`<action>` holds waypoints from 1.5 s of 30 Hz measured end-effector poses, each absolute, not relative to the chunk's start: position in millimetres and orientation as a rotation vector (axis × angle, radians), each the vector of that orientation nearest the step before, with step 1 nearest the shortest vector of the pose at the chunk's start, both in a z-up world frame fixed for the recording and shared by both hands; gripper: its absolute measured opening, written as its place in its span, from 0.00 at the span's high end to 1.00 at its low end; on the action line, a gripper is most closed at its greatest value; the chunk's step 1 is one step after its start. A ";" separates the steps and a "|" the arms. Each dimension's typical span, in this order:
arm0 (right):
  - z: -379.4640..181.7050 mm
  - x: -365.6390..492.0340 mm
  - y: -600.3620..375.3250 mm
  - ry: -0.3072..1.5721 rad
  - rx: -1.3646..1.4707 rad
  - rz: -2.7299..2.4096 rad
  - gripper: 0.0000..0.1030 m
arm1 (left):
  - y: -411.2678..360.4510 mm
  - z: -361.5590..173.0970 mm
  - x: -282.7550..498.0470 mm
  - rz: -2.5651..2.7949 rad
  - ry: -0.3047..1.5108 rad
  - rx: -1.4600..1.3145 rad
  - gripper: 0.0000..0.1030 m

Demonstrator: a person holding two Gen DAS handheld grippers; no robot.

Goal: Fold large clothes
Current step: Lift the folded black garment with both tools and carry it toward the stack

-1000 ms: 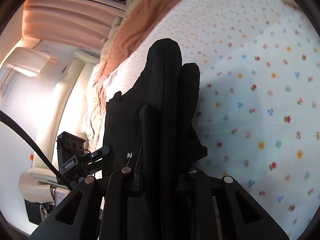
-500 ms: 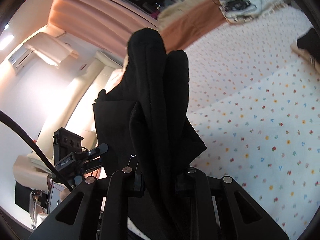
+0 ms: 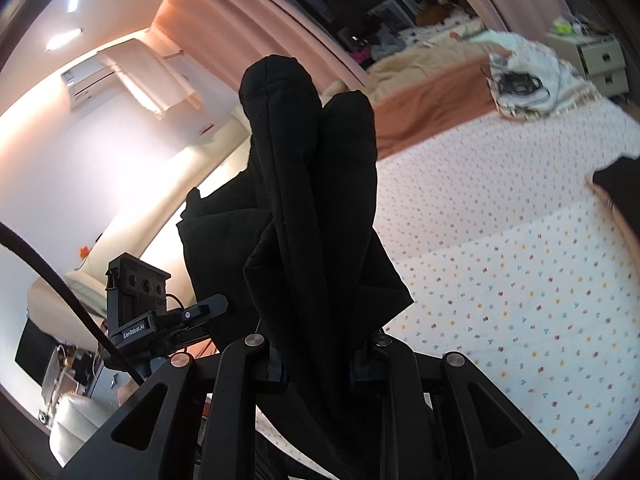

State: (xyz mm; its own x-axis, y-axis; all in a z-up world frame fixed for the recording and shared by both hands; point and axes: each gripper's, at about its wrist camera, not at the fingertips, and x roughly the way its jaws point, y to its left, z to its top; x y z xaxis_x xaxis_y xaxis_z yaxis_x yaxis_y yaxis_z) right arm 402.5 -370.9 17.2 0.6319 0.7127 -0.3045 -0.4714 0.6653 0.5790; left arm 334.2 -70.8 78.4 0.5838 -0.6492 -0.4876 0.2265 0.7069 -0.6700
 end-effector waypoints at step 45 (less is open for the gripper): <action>89.0 239.8 -656.6 0.385 0.390 0.297 0.84 | -484.3 150.7 356.5 -1.177 0.930 -0.333 0.44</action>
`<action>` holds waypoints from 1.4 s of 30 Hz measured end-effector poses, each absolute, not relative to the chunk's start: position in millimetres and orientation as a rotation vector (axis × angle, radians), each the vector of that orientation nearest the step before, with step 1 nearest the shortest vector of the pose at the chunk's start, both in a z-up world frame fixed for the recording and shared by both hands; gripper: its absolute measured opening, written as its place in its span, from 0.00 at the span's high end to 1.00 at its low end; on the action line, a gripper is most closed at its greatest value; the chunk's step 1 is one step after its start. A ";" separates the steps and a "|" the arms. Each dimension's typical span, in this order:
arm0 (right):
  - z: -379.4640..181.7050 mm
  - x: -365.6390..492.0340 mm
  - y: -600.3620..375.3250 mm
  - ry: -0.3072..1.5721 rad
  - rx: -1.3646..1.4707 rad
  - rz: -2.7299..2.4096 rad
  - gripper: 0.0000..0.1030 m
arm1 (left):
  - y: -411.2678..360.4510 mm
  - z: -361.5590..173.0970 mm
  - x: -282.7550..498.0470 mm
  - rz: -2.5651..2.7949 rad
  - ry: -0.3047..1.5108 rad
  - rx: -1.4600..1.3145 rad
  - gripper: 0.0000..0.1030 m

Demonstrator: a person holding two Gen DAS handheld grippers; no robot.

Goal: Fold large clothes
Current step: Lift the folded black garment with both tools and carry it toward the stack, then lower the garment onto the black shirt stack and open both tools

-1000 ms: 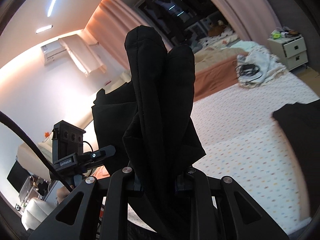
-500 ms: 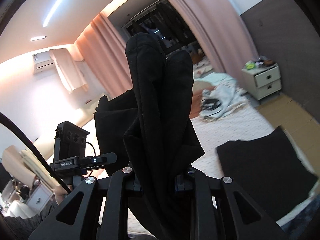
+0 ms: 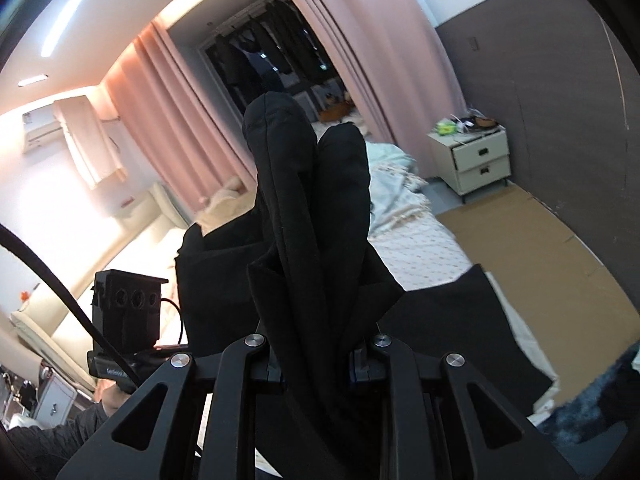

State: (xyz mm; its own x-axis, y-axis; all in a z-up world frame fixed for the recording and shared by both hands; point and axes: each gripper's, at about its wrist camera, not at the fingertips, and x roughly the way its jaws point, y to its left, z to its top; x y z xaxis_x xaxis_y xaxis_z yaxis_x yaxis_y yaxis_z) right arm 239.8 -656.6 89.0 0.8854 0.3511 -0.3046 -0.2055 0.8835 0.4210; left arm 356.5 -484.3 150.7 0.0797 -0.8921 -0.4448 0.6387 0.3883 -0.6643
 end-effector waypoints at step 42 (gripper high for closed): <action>-5.4 133.6 -616.8 0.551 0.788 -0.269 0.28 | -447.5 9.3 411.2 -0.919 1.125 -0.286 0.35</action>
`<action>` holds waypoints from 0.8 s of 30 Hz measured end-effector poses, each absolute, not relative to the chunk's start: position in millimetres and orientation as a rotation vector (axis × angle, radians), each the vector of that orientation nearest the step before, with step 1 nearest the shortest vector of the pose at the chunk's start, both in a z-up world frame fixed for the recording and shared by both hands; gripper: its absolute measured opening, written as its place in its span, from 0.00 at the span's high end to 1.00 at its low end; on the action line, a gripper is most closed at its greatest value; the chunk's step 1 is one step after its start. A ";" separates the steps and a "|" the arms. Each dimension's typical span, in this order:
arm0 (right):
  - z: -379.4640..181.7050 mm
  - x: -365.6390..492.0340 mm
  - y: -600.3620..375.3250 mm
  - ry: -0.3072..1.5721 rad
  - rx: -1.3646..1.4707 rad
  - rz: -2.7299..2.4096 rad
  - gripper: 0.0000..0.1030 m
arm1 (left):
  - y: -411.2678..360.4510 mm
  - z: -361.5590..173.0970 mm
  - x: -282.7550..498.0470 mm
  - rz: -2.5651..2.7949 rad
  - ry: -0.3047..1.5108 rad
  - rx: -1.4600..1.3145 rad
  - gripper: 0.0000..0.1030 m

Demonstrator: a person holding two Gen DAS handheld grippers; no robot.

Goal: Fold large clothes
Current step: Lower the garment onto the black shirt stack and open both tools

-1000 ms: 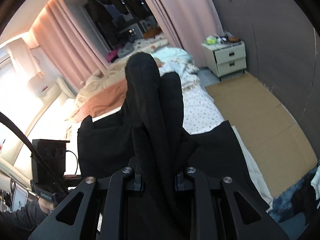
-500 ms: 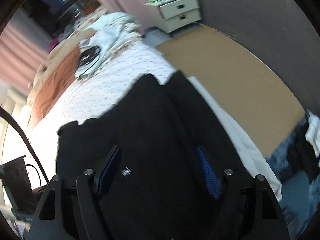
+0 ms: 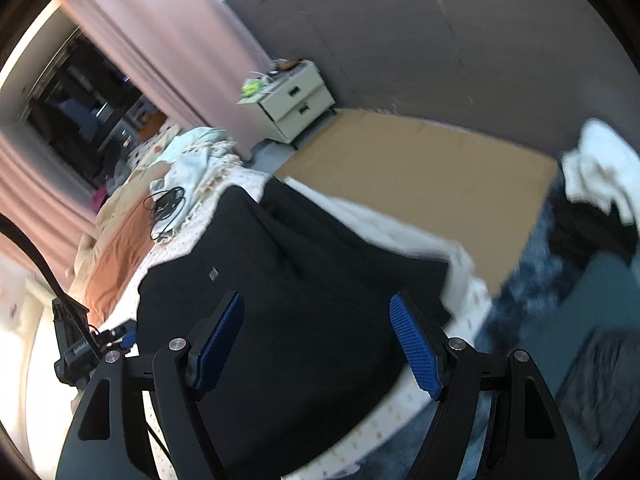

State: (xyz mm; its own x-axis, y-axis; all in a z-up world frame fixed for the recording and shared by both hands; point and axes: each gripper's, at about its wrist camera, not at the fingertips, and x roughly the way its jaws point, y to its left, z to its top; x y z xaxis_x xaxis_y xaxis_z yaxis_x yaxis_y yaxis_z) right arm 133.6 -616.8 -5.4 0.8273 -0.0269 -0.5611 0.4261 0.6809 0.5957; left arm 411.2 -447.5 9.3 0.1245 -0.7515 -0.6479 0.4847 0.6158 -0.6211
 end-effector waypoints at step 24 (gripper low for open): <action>-41.5 143.4 -614.8 0.515 0.863 -0.316 0.92 | -499.8 -15.5 480.5 -0.912 1.129 -0.230 0.37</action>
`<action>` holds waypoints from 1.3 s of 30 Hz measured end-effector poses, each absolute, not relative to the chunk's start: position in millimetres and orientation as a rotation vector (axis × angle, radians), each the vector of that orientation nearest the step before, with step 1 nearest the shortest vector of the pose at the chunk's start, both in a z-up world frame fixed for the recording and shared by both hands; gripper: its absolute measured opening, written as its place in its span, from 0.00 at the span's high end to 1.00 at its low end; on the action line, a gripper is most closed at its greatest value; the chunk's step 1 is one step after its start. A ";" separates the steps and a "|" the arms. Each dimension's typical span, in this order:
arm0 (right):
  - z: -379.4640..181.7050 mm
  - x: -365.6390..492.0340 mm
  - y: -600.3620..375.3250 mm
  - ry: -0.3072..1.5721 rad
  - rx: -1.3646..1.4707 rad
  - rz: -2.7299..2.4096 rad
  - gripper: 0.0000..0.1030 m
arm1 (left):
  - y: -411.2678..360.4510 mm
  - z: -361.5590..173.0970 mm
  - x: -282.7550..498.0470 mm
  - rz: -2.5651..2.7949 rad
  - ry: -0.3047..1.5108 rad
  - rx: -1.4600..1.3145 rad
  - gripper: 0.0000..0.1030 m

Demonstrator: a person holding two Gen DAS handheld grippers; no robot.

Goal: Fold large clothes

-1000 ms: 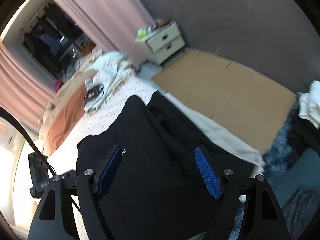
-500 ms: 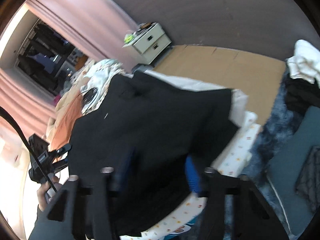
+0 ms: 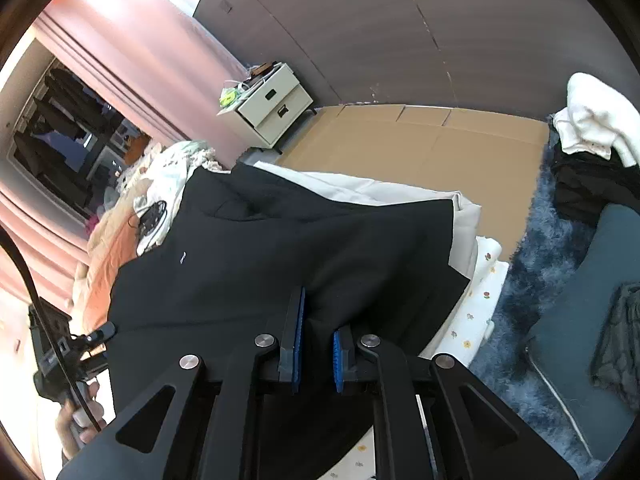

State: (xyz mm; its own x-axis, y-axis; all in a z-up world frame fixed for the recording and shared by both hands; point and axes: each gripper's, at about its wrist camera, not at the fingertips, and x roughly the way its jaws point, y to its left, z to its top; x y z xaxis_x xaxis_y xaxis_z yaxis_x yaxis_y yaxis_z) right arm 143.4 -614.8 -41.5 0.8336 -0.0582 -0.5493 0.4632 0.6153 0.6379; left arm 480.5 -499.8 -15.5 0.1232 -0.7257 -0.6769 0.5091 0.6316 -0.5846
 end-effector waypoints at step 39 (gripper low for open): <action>67.8 6.5 -404.3 0.421 0.595 -0.438 0.00 | -292.2 138.0 286.5 -0.849 0.690 0.054 0.00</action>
State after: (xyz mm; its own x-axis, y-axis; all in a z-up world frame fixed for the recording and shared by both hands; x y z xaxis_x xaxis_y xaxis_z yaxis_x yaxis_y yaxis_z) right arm 6.5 -404.3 67.8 0.8266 -0.2688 -0.4945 0.5045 0.7433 0.4393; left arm 286.5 -292.2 138.0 0.4585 -0.6726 -0.5809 0.7060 0.6727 -0.2216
